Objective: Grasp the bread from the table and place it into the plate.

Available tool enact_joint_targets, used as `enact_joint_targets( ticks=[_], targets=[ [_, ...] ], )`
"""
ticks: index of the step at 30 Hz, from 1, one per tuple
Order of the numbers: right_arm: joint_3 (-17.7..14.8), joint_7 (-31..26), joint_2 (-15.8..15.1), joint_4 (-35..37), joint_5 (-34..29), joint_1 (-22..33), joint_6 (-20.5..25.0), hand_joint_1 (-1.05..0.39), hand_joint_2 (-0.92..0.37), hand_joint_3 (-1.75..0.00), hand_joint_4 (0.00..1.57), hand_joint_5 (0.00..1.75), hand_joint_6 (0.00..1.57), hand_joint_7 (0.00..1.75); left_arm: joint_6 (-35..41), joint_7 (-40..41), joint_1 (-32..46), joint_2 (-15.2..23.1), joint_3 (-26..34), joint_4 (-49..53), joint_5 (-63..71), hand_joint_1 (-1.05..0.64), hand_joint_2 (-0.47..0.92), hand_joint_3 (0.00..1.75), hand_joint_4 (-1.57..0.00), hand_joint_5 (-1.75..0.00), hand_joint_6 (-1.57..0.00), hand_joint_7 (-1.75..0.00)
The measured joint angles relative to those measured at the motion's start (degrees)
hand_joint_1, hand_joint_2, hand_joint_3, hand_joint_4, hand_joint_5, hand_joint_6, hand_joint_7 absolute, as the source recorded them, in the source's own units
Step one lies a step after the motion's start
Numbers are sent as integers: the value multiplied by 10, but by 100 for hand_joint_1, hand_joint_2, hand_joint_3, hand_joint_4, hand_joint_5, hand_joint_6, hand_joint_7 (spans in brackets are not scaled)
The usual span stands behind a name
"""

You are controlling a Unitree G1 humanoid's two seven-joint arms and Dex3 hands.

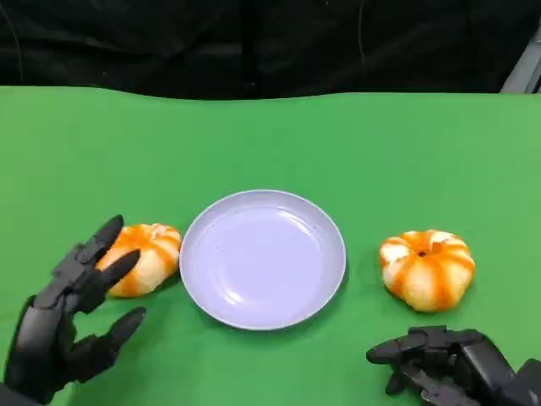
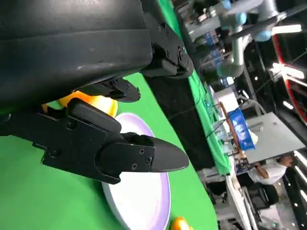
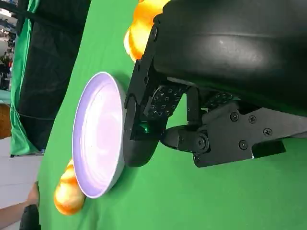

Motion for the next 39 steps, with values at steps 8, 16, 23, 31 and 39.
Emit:
enact_joint_targets(
  ticks=[8, 16, 23, 31, 39],
  targets=[
    [0, -1, 0, 0, 0, 0, 0, -3, -92, -42, 78, 118, 112, 29, -44, 213, -10, 59, 14, -6, 259, -71, 92, 34, -50, 0, -47, -5],
    [1, -6, 0, 2, -1, -2, 0, -4, -92, -41, 78, 119, 112, 29, 35, 428, -18, 109, -49, -39, 464, -68, 92, 29, -50, 0, -60, -7],
    [1, -10, 0, 2, -2, -3, 0, -5, -92, -40, 78, 118, 112, 29, 68, 468, -38, 132, -103, -34, 473, -68, 92, 28, -50, 0, -67, -6],
    [2, -12, 0, 2, -3, -3, 0, -4, -92, -40, 78, 118, 112, 29, 104, 479, -73, 141, -151, 3, 470, -68, 92, 30, -48, 0, -69, -4],
    [2, -10, 1, 2, -2, -3, 0, -5, -92, -40, 78, 117, 111, 29, 136, 489, -118, 147, -199, 58, 470, -70, 92, 31, -46, 0, -68, -2]
  ],
)
